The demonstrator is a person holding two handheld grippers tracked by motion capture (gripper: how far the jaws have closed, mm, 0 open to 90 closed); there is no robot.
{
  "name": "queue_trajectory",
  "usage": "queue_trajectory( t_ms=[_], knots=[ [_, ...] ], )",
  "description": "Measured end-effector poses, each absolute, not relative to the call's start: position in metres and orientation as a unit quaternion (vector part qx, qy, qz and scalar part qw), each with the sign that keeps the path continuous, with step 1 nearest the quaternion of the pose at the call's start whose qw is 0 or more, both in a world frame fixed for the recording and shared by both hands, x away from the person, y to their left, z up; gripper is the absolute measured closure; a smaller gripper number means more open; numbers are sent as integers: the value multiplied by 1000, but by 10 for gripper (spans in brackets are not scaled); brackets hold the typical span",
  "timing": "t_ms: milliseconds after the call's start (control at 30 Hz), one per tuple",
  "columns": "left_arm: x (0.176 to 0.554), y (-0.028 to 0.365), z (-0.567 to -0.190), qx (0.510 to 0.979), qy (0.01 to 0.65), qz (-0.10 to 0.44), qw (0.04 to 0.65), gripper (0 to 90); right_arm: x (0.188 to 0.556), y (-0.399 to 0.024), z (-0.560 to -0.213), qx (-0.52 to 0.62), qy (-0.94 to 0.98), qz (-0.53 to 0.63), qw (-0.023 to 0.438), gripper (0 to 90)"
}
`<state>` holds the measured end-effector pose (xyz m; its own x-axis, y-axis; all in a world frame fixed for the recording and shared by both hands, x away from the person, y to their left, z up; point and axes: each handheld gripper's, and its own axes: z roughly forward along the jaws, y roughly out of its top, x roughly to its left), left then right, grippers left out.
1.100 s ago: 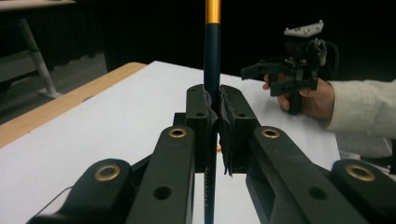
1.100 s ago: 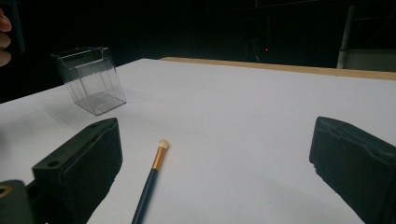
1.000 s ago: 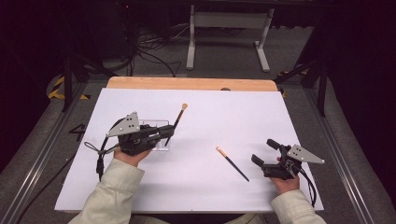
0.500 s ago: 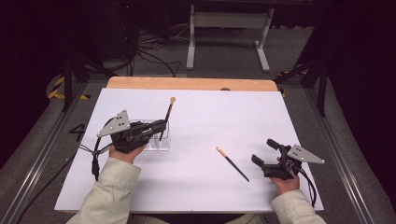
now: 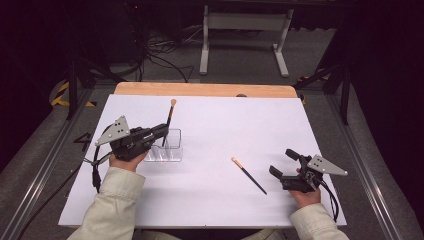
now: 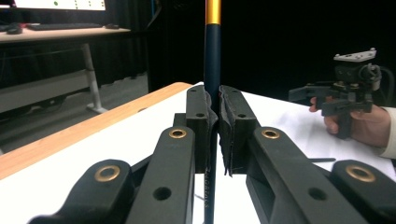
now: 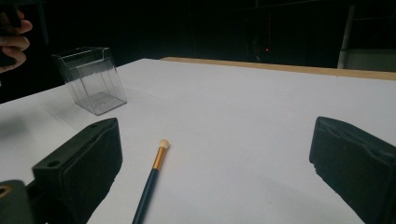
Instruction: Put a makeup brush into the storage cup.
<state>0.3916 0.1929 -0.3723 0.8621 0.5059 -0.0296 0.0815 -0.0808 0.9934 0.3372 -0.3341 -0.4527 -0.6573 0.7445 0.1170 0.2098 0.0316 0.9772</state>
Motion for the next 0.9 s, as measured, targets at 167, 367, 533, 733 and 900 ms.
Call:
queue_trajectory(
  t_ms=[167,367,533,733,900],
  knots=[
    [394,198,-374,714,214,171,645,829,337,-334,-453,350,683,602,222,28],
    [396,201,-375,709,225,180,644,829,337,-334,-453,349,683,603,220,27],
    [398,201,-376,710,227,189,640,828,337,-334,-453,349,683,603,220,27],
    [401,203,-383,708,237,196,636,829,337,-334,-453,349,683,603,220,27],
    [407,207,-393,712,253,190,627,829,337,-334,-453,349,683,603,219,27]
  ],
)
